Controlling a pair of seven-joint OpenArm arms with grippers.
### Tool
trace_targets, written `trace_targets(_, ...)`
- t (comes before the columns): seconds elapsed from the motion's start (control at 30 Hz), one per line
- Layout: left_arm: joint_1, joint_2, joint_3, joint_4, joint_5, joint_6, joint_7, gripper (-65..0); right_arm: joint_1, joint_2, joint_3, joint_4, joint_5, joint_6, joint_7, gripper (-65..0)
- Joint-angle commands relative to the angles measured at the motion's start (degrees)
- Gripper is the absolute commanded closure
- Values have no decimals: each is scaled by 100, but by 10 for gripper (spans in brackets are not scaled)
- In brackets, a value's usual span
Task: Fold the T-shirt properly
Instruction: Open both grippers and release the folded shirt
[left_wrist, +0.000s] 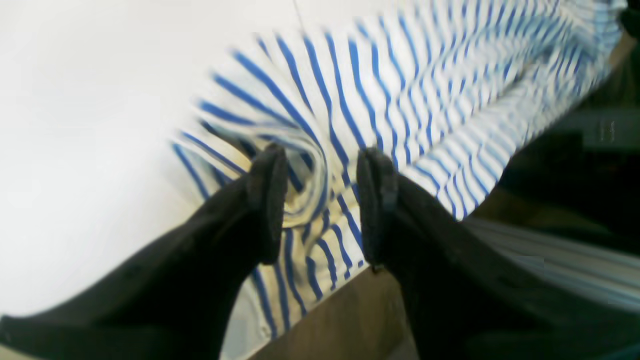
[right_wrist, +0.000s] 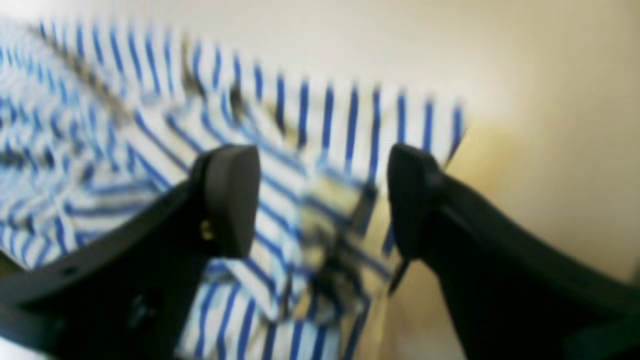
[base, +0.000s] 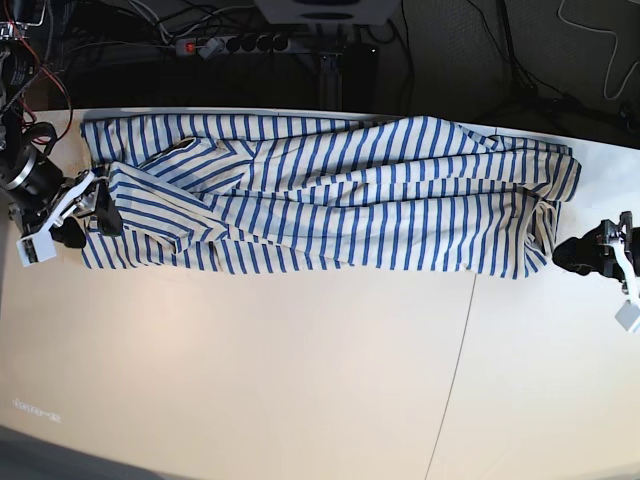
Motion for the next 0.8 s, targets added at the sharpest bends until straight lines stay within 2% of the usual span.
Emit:
trace_targets(0.0, -105, -164, -223, 68, -117, -135, -77, -263, 85, 109, 90, 155, 76, 490, 129, -400)
trace_targets(0.13, -105, -164, -542, 68, -117, -135, -77, -263, 103, 109, 87, 479, 302, 492, 96, -398)
trace_targets(0.17, -105, -162, -540, 68, -117, -135, -77, -263, 103, 107, 87, 542, 358, 494, 85, -375)
trace_targets(0.2, -98, -157, -540, 68, -117, -135, -77, -263, 101, 105, 85, 592, 387, 494, 74, -307)
trace_targets(0.27, -42, -160, -540, 68, -117, -135, -77, -263, 98, 92, 85, 662, 533, 492, -52, -75)
trace_targets(0.3, 4, -160, -540, 68, -117, -135, -77, -263, 96, 76, 81, 667, 638, 494, -157, 0)
trace_targets(0.37, 109, -160, -540, 68, -117, -135, -77, -263, 26, 50, 42, 664, 632, 496, -258, 0)
trace_targets(0.6, 334, -140, -540, 68, -117, -135, -77, -265, -341, 48, -15, 293, -214, 492, -168, 0)
trace_targets(0.7, 339, -107, -540, 68, -117, -135, -77, -292, -321, 50, -15, -289, -540, 492, 153, 0)
trace_targets(0.77, 337, -79, -540, 68, -117, -135, -77, -317, -310, 52, -15, -605, -525, 490, 374, 0)
